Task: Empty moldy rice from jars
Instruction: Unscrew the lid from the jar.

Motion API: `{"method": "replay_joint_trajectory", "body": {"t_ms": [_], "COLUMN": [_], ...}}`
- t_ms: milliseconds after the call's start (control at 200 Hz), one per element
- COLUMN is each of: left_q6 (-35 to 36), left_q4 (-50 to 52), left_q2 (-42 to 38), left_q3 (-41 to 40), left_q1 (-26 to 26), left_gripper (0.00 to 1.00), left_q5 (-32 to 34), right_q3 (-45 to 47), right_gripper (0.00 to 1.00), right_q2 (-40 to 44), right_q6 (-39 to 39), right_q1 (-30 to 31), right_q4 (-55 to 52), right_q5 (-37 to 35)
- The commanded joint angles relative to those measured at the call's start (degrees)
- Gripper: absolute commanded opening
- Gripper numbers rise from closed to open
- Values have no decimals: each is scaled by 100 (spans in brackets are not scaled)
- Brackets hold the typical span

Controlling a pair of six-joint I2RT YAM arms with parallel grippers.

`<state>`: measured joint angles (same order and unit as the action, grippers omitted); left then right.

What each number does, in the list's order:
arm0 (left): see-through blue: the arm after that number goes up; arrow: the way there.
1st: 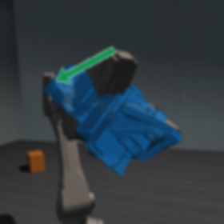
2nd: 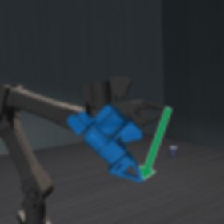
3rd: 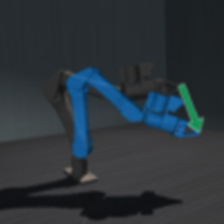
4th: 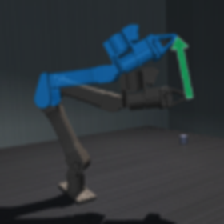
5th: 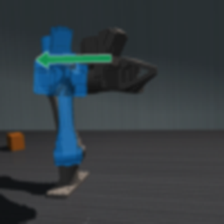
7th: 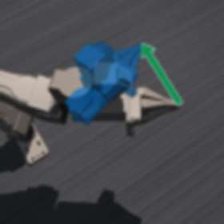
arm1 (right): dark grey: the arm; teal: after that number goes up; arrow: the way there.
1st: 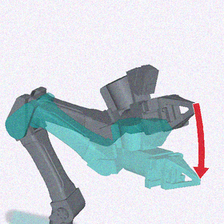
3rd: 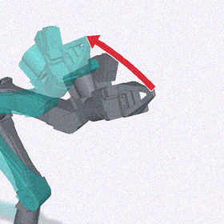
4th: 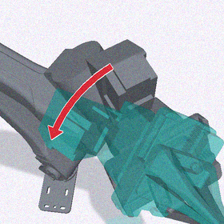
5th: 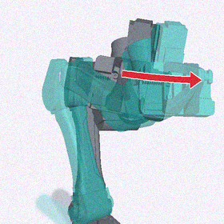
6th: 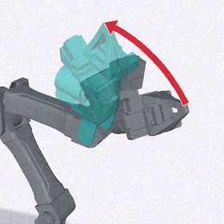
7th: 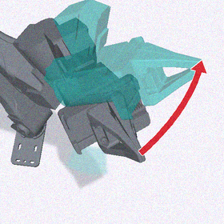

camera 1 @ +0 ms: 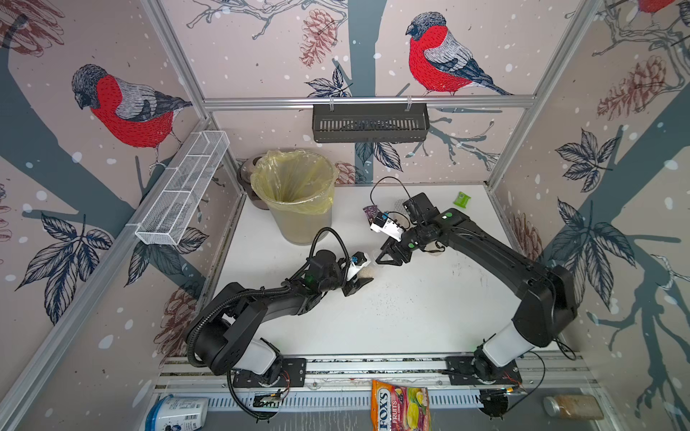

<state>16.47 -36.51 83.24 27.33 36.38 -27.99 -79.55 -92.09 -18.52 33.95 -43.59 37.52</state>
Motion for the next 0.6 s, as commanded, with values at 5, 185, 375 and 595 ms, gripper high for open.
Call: {"method": "replay_joint_trajectory", "body": {"t_ms": [5, 185, 375, 595], "left_q6": [68, 60, 58, 58], "left_q4": [-547, -555, -548, -618], "left_q2": [-105, -115, -63, -102], "left_q3": [-1, 16, 53, 0], "left_q1": [1, -3, -7, -3], "left_gripper": [0, 0, 0, 0], "left_q5": [-111, -100, -102, -42], "right_q3": [92, 215, 311, 561], "right_gripper": [61, 65, 71, 84], "right_q2": [71, 226, 485, 853], "right_q6": [99, 147, 202, 283], "right_q1": [15, 11, -76, -298], "right_q4": [173, 330, 519, 766], "right_q5": [-231, -254, -234, -91]}}
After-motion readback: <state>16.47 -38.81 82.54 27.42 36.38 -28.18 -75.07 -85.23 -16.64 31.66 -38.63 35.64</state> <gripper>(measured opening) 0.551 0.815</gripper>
